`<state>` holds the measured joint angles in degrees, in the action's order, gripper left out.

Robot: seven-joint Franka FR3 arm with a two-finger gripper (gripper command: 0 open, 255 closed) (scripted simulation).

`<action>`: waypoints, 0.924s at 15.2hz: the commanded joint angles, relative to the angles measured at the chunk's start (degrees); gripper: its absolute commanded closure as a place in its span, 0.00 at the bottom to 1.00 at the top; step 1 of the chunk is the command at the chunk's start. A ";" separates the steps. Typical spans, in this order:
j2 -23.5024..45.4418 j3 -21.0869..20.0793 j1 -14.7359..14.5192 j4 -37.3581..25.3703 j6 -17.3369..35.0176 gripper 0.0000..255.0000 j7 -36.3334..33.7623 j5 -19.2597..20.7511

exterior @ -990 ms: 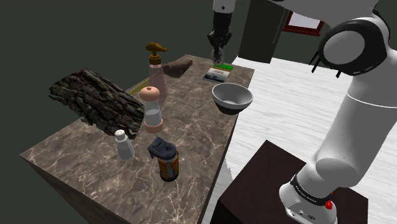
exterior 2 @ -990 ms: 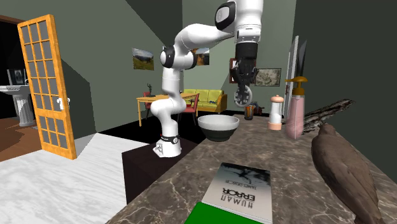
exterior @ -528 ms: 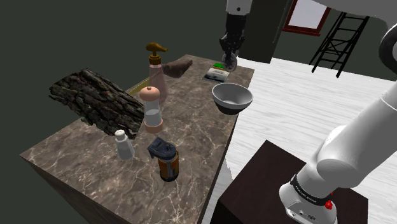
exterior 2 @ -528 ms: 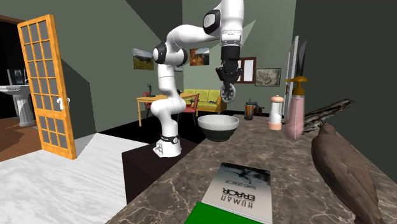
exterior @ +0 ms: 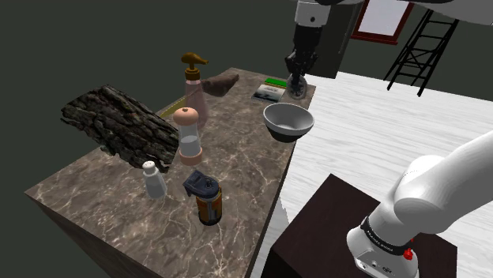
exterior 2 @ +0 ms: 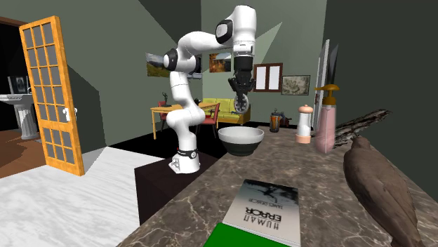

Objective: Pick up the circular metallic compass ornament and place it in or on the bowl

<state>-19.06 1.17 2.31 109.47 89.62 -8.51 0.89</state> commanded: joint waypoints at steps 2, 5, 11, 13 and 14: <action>-0.43 0.02 0.01 2.67 2.24 1.00 -0.01 0.01; -0.84 0.03 0.02 5.38 4.55 1.00 -0.04 0.02; -1.31 0.05 0.03 10.46 9.15 1.00 -0.09 0.05; -1.36 0.06 0.03 11.78 10.42 1.00 -0.10 0.06; -1.36 0.06 0.03 11.79 10.42 1.00 -0.10 0.06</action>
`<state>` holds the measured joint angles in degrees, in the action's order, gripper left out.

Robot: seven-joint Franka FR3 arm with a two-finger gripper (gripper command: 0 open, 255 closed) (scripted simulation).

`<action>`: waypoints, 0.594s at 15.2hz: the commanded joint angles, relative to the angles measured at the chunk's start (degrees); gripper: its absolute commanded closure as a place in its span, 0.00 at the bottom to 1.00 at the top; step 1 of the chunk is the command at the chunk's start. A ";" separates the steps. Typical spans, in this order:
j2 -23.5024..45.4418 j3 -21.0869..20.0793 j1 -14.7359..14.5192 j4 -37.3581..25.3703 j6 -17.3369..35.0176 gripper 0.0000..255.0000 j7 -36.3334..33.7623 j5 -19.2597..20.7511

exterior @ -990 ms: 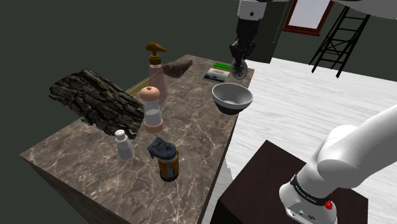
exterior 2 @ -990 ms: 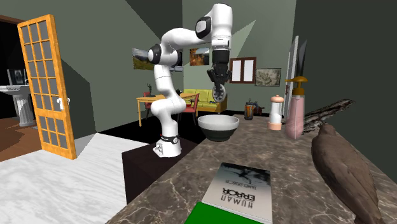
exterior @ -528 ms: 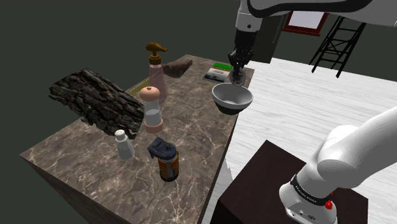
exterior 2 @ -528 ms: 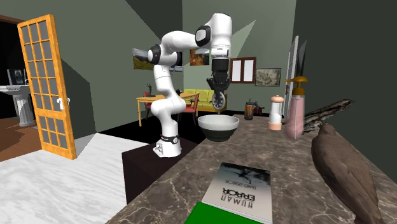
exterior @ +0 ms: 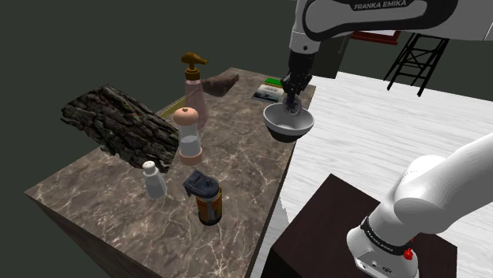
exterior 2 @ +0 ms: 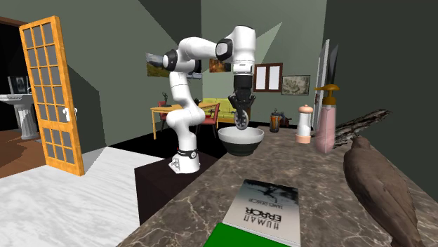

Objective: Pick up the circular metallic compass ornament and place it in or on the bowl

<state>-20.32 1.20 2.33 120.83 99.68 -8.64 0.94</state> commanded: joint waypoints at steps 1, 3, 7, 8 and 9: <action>-0.10 0.02 0.01 0.43 0.35 1.00 0.03 0.01; -0.10 0.02 0.01 0.43 0.35 1.00 0.03 0.01; -0.10 0.02 0.01 0.43 0.35 0.00 0.03 0.01; -0.10 0.02 0.01 0.43 0.35 0.00 0.03 0.01; -0.10 0.02 0.01 0.43 0.35 0.00 0.03 0.01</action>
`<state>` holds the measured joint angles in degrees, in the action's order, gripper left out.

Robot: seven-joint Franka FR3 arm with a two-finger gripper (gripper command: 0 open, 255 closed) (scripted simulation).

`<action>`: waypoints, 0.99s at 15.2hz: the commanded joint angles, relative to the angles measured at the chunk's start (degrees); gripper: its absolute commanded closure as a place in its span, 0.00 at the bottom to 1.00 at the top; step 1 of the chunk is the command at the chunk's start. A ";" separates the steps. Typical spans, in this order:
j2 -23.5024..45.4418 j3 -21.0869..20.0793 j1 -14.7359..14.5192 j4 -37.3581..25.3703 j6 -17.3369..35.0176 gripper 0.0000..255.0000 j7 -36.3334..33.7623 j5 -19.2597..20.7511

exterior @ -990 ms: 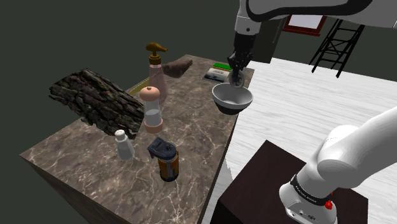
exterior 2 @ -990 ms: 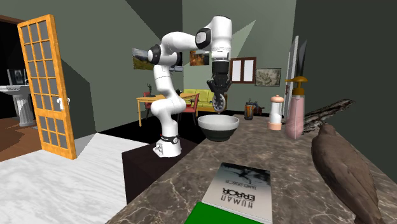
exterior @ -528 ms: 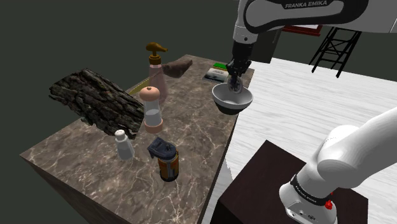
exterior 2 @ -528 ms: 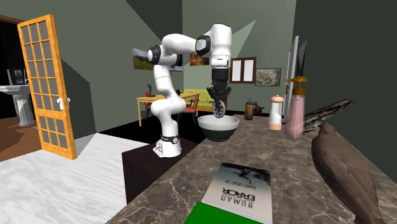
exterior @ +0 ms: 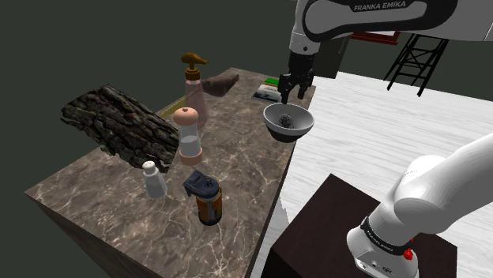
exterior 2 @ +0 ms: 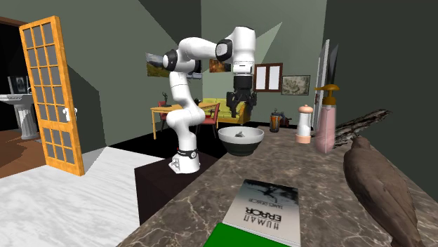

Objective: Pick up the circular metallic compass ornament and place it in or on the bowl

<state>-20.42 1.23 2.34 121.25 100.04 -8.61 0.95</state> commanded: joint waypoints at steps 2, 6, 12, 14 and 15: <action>0.00 0.00 0.00 0.00 0.00 0.00 0.00 0.00; 0.60 -0.05 -0.03 -6.35 -5.75 0.00 0.02 -0.04; 0.87 -0.07 -0.04 -8.13 -7.26 0.00 0.03 -0.06; 0.87 -0.07 -0.04 -8.13 -7.26 0.00 0.03 -0.06; 0.87 -0.07 -0.04 -8.13 -7.26 0.00 0.03 -0.06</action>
